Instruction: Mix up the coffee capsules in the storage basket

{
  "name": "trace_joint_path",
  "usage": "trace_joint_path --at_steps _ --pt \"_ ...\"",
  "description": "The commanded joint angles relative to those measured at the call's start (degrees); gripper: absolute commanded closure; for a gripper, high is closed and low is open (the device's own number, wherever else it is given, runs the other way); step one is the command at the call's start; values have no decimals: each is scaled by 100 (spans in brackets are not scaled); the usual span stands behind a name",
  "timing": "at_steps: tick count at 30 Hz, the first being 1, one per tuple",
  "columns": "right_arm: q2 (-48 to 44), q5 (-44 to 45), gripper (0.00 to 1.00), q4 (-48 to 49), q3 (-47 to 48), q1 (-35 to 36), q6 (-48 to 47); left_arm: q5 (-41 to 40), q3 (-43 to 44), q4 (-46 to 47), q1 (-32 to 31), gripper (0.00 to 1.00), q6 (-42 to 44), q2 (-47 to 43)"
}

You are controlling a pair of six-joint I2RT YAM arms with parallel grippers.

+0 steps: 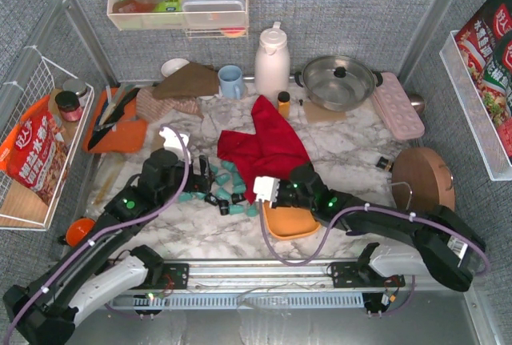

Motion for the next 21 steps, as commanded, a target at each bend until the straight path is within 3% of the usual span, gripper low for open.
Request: trace_joint_path --at_steps 1,6,12,21 --pt "-324 130 100 -936 424 0 156 280 117 294 0 1 131 135" --pt "-464 823 100 -1909 1097 0 230 824 338 944 -36 1 428 515" --pt "-372 1271 100 -2221 1750 -32 237 1414 551 1998 -90 1 1062 1185" --pt "-412 1045 100 -2323 2276 -146 256 2211 -170 3788 -94 1 1919 1619"
